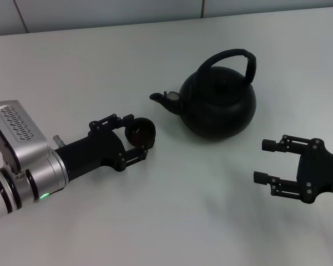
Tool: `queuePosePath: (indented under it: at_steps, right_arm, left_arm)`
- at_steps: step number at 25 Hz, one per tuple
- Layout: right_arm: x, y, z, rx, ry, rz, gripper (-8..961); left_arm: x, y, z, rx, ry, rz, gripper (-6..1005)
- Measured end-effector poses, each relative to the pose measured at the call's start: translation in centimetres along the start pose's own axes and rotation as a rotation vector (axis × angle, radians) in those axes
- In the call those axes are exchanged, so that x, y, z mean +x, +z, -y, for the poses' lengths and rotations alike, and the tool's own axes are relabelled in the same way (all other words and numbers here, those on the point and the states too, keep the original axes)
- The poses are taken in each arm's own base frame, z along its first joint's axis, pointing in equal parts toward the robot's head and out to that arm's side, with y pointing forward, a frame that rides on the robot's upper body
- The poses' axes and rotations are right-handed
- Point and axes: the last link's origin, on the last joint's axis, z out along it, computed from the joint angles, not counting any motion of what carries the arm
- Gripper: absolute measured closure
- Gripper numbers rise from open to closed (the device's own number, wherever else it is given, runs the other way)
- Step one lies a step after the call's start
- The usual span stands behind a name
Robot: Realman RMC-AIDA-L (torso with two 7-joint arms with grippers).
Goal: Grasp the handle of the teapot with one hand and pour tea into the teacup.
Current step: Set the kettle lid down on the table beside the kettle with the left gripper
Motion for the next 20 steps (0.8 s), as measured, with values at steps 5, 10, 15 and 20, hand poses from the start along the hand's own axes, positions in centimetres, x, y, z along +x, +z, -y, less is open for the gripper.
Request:
queuePosePath:
  at_steps: [5, 10, 15, 20]
  right_arm:
    - [-0.04, -0.02, -0.01, -0.001, -0.002, 0.002, 272]
    - [-0.06, -0.02, 0.00, -0.001, -0.002, 0.002, 272]
    - [-0.06, 0.04, -0.04, -0.001, -0.002, 0.004, 272]
    - [-0.07, 0.04, -0.03, 0.000, -0.002, 0.005, 272]
  left_arm:
    - [0.02, 0.10, -0.09, 0.000, 0.000, -0.002, 263]
    - [-0.35, 0.47, -0.22, 0.005, 0.030, 0.029, 251]
    - [-0.83, 0.81, -0.47, 0.010, 0.057, 0.063, 240]
    - [-0.85, 0.92, -0.55, 0.009, 0.057, 0.067, 229]
